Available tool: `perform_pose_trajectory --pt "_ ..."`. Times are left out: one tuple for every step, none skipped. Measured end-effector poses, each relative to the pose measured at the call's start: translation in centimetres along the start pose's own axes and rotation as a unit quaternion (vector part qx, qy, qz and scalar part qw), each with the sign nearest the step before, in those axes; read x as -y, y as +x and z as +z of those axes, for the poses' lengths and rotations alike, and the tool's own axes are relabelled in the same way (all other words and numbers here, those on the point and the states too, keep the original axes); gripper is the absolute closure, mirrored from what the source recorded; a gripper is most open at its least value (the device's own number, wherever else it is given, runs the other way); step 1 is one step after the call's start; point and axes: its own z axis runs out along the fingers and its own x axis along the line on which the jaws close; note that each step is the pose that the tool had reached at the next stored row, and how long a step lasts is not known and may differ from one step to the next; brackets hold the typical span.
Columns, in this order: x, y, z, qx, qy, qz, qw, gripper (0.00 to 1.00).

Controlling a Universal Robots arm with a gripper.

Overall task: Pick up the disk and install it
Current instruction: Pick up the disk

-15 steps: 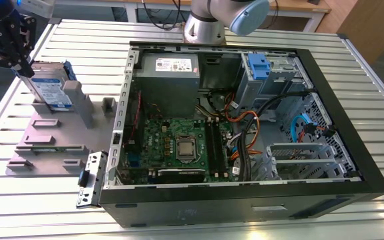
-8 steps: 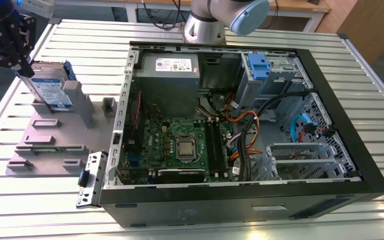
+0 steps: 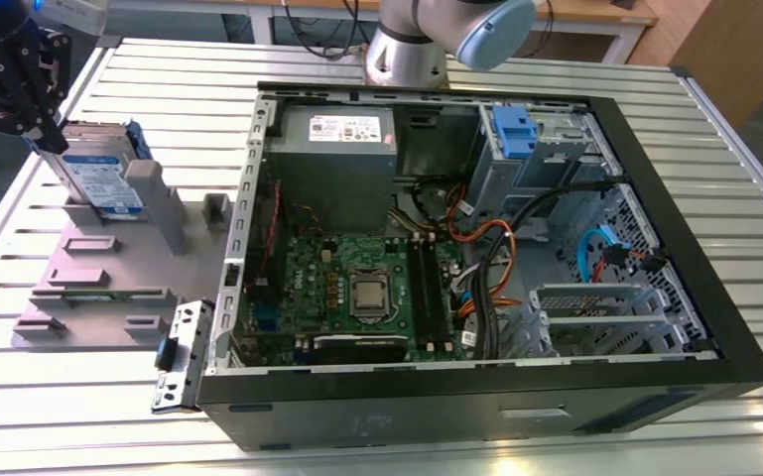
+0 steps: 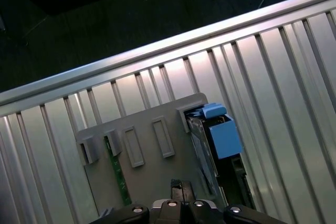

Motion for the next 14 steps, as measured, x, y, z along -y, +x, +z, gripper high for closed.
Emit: perform_pose_trajectory --pt "0.00 0.00 0.00 0.0000 0.0000 -0.001 1.00000 0.89" --pt "0.00 0.00 0.00 0.0000 0.0000 -0.001 1.00000 0.89" --pt "0.00 0.00 0.00 0.0000 0.0000 -0.002 1.00000 0.89" --pt "0.00 0.00 0.00 -0.0001 0.0000 -0.002 1.00000 0.89" --pt "0.00 0.00 0.00 -0.0001 0.0000 -0.003 1.00000 0.89" --pt "0.00 0.00 0.00 -0.0001 0.0000 -0.003 1.00000 0.89" --pt "0.00 0.00 0.00 -0.0001 0.0000 -0.004 0.99999 0.89" --pt "0.00 0.00 0.00 -0.0001 0.0001 -0.004 0.99999 0.89" --pt "0.00 0.00 0.00 -0.0001 0.0000 -0.004 0.99999 0.89" --pt "0.00 0.00 0.00 -0.0002 0.0001 -0.005 0.99999 0.89" --pt "0.00 0.00 0.00 -0.0002 0.0001 -0.005 0.99999 0.89" --pt "0.00 0.00 0.00 -0.0002 0.0001 -0.006 0.99998 0.89" --pt "0.00 0.00 0.00 -0.0003 0.0001 -0.006 0.99998 0.89" --pt "0.00 0.00 0.00 -0.0003 0.0001 -0.006 0.99998 0.89"
